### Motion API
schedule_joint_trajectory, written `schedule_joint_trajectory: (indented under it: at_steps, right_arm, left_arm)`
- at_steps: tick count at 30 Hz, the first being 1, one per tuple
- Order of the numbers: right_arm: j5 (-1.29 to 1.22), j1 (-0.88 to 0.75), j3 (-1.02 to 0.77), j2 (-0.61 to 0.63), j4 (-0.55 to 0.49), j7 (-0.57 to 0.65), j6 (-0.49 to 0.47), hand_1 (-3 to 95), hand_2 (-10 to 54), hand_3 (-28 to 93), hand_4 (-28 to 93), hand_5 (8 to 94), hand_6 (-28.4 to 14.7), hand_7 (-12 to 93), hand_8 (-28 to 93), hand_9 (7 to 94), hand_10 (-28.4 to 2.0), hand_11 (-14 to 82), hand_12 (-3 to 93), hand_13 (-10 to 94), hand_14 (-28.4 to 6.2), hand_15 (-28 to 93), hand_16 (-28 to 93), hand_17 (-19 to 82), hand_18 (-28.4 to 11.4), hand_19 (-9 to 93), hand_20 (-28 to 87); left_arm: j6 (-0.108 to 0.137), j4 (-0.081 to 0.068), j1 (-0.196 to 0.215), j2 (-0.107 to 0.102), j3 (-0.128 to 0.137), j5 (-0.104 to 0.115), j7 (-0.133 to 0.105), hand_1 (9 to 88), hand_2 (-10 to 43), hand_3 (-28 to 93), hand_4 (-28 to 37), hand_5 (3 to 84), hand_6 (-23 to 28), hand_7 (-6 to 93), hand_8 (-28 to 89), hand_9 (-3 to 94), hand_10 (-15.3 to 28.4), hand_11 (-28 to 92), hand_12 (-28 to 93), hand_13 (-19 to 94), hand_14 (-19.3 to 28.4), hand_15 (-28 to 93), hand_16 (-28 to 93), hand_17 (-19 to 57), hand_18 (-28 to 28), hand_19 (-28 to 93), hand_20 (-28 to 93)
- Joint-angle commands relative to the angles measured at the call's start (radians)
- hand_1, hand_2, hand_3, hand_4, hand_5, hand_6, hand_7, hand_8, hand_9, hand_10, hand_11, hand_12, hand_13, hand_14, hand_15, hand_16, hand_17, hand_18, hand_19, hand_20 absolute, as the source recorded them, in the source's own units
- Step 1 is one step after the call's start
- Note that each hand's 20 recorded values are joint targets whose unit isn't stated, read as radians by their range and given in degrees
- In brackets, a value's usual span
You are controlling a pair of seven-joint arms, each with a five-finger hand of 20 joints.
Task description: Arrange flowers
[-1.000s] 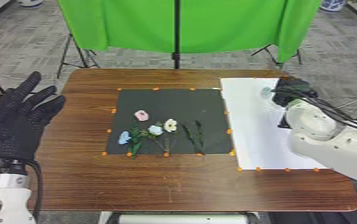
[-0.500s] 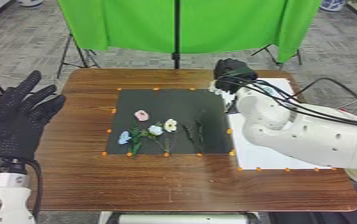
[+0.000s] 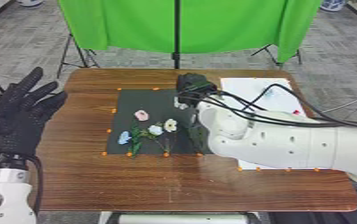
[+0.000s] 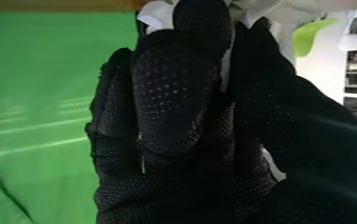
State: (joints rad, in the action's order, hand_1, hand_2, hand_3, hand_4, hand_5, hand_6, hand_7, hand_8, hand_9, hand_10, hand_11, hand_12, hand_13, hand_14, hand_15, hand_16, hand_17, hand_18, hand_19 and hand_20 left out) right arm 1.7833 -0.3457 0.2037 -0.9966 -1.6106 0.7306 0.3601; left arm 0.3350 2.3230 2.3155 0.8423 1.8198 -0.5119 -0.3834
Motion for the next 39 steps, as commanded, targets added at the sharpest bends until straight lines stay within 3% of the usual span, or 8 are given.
schedule_joint_trajectory:
  at_steps: [1, 22, 26, 35, 39]
  right_arm:
    - [0.006, -0.015, 0.007, -0.003, 0.012, 0.031, -0.029, 55.4, -9.5, 75, -28, 79.6, 2.4, 33, 3, 93.7, -3.3, 11.6, 36.2, 85, -0.7, 60, 21, 40, -15.8, 91, 12]
    - [0.016, -0.011, 0.052, -0.023, 0.018, 0.066, -0.012, 52.4, -9.5, 75, -28, 76.2, 3.4, 30, -1, 93.3, -3.5, 11.4, 35.7, 84, -1.1, 60, 20, 40, -16.0, 91, 12]
    - [0.013, -0.003, 0.065, -0.024, 0.018, 0.071, 0.005, 50.0, -9.5, 74, -28, 73.4, 3.0, 28, -2, 92.1, -4.1, 10.7, 35.3, 84, -1.4, 60, 19, 39, -16.2, 91, 12]
    - [0.014, -0.017, 0.042, -0.009, 0.007, 0.085, -0.053, 42.7, -9.5, 78, -28, 68.5, 2.9, 22, -3, 86.9, -7.0, 19.6, 27.8, 83, -2.3, 61, 19, 39, -17.2, 92, 12]
    - [0.011, -0.028, 0.019, -0.004, 0.003, 0.085, -0.084, 37.3, -9.5, 81, -28, 66.3, 2.0, 20, -13, 83.9, -9.3, 27.8, 19.5, 83, -2.9, 62, 19, 38, -18.0, 93, 13]
  left_arm:
    - [-0.011, -0.008, -0.002, 0.002, -0.004, 0.000, 0.009, 19.0, 8.0, 76, -28.3, 31.9, 7.1, 11.0, -8, 29.0, 18.3, 24, 12, 23, 27.2, 53, -10, -8.6, 24.1, 57, 12]
    - [-0.021, -0.010, -0.011, 0.009, -0.004, -0.007, 0.020, 19.2, 8.0, 76, -28.3, 31.9, 7.1, 11.1, -8, 29.1, 18.4, 25, 12, 24, 27.3, 54, -10, -8.5, 24.0, 57, 12]
    - [-0.017, -0.011, -0.009, 0.003, -0.009, 0.000, 0.008, 19.5, 8.1, 76, -28.3, 31.9, 7.1, 11.1, -8, 29.1, 18.3, 25, 12, 24, 27.6, 55, -10, -8.5, 23.9, 57, 12]
    - [-0.014, -0.008, 0.000, 0.009, -0.002, -0.002, 0.013, 19.7, 8.1, 77, -28.3, 31.9, 7.0, 11.0, -8, 29.0, 18.3, 25, 12, 24, 27.4, 55, -10, -8.5, 24.0, 57, 12]
    - [-0.015, -0.008, -0.004, 0.012, -0.005, -0.003, 0.017, 19.8, 8.0, 77, -28.3, 31.8, 7.0, 11.1, -8, 29.0, 18.3, 25, 12, 24, 27.5, 55, -11, -8.4, 24.0, 58, 12]
